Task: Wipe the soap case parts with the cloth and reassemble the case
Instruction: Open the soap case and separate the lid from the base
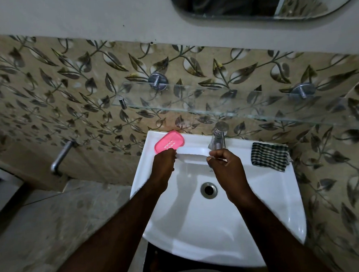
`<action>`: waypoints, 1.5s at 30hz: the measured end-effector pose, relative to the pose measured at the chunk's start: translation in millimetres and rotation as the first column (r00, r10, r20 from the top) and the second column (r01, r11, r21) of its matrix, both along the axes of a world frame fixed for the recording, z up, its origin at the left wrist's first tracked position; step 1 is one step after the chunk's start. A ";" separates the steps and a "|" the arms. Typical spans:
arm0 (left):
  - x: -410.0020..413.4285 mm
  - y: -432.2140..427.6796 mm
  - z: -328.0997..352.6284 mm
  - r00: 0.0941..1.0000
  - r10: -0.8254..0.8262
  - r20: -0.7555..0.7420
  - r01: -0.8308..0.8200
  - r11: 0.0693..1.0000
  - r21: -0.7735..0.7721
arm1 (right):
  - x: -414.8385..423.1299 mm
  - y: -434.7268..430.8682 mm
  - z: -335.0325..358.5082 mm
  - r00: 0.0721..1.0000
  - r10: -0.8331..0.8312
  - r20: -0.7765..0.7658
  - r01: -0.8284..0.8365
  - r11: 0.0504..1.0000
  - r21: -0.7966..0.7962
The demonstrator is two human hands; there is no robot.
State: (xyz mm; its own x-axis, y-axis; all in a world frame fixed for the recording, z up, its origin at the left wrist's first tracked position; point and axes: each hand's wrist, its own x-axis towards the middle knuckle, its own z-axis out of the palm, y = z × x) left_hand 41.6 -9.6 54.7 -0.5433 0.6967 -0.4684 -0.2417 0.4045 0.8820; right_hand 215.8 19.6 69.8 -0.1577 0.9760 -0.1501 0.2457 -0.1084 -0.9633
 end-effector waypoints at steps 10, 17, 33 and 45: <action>-2.3 1.8 1.6 0.993 -0.085 -0.078 0.091 0.992 0.089 | -8.7 2.2 0.8 0.993 -0.116 -0.023 0.116 0.993 0.013; -4.6 2.4 2.1 0.994 -0.085 -0.072 0.092 0.990 0.107 | -12.7 12.7 -4.3 0.996 -0.071 -0.058 0.067 0.995 -0.068; -16.3 9.4 10.3 0.997 0.069 0.040 -0.072 0.994 0.083 | -4.7 19.2 2.4 0.992 -0.074 -0.099 0.069 0.996 -0.059; -16.7 9.0 15.8 0.963 -0.164 0.213 0.141 0.983 0.118 | -12.3 11.7 1.2 0.999 0.032 0.011 -0.033 0.996 0.077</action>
